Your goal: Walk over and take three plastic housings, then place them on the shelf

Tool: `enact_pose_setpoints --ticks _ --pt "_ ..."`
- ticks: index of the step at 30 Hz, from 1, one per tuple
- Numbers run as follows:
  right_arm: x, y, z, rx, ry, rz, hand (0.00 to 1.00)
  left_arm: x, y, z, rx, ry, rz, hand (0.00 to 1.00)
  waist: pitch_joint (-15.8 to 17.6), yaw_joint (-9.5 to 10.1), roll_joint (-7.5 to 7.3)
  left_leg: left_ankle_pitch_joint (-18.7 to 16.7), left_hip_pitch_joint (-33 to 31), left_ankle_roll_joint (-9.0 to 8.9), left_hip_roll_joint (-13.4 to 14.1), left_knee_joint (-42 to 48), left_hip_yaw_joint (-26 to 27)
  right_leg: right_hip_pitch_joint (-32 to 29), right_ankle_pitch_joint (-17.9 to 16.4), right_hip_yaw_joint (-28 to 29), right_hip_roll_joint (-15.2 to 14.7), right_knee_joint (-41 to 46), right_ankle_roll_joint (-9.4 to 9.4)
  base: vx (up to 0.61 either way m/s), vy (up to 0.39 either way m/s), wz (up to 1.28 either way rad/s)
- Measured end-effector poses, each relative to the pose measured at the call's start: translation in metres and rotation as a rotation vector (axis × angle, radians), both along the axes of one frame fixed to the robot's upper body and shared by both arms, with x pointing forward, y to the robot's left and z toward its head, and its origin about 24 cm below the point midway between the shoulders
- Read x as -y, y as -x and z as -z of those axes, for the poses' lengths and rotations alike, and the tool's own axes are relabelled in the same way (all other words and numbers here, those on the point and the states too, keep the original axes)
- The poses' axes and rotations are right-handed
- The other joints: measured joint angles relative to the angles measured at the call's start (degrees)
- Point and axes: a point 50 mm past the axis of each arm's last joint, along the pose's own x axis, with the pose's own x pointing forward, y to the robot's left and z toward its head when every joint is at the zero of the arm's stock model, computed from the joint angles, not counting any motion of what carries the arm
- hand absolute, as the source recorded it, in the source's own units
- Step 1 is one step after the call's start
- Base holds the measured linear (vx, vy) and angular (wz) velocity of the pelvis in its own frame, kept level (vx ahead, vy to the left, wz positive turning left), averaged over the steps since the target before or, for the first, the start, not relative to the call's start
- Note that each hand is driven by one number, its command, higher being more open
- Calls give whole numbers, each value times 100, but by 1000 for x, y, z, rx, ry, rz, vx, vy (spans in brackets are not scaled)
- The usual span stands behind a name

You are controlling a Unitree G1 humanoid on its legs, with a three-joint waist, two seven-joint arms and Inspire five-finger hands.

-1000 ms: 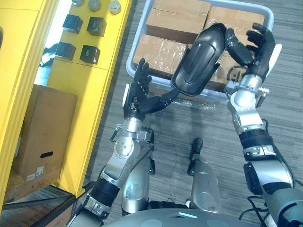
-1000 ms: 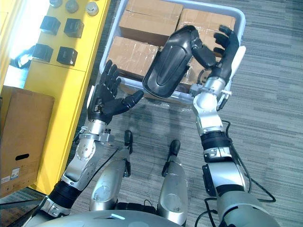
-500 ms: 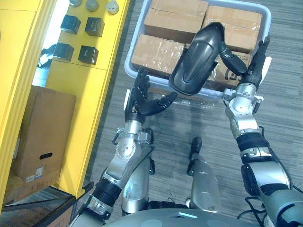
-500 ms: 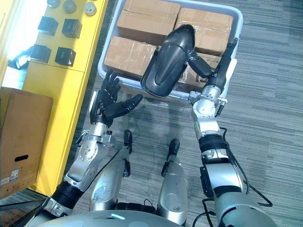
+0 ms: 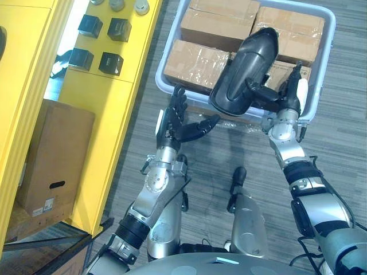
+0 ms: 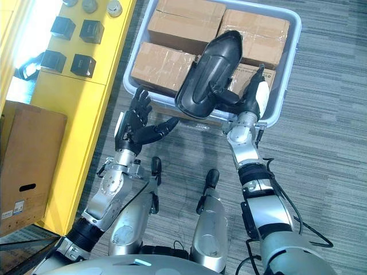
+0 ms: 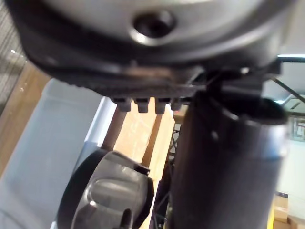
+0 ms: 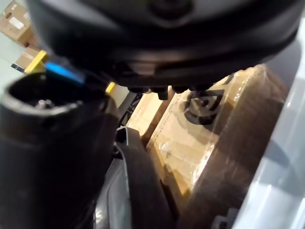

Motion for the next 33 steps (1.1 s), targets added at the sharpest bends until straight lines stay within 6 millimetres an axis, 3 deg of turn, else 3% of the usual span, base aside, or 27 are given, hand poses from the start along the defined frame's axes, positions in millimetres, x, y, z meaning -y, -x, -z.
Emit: enact_pose_setpoints --ticks 5,13,17,21,23,30,33 --pt "2 1 -13 -4 57 26 100 0 0 0 0 0 -2 100 0 -10 -1 -12 0 -16 3 0 12 -28 -5 13 -2 41 -2 1 -45 -1" --pt "22 2 -21 -149 401 74 100 -7 -1 1 -12 -9 -19 100 4 -5 -11 14 0 19 9 0 14 -29 -3 10 4 50 -3 1 -16 0" --pt "31 -1 -45 -192 564 79 100 -19 4 2 -5 -19 -33 100 7 2 -31 29 16 36 23 0 1 4 0 -9 18 46 -6 0 0 0" --pt "32 -8 -75 -212 612 61 100 -27 5 4 -13 -16 -41 100 2 17 -142 28 74 35 42 1 4 66 4 -3 39 28 -9 0 0 0" --pt "30 -10 -80 -228 631 45 100 -29 7 4 -18 0 -35 100 -7 22 -202 27 92 34 50 1 2 95 10 -5 50 5 -11 2 -20 0" --pt "31 -20 -76 -328 711 42 100 -29 6 4 -14 -5 -22 100 -1 189 -253 37 58 25 107 0 -41 151 81 -77 127 -144 -39 -5 -58 1" --pt "35 -25 -85 -343 720 71 100 -29 6 4 -14 -4 -17 100 -1 206 -252 65 -4 16 103 1 -141 156 82 -185 124 -157 -39 -8 -51 16"
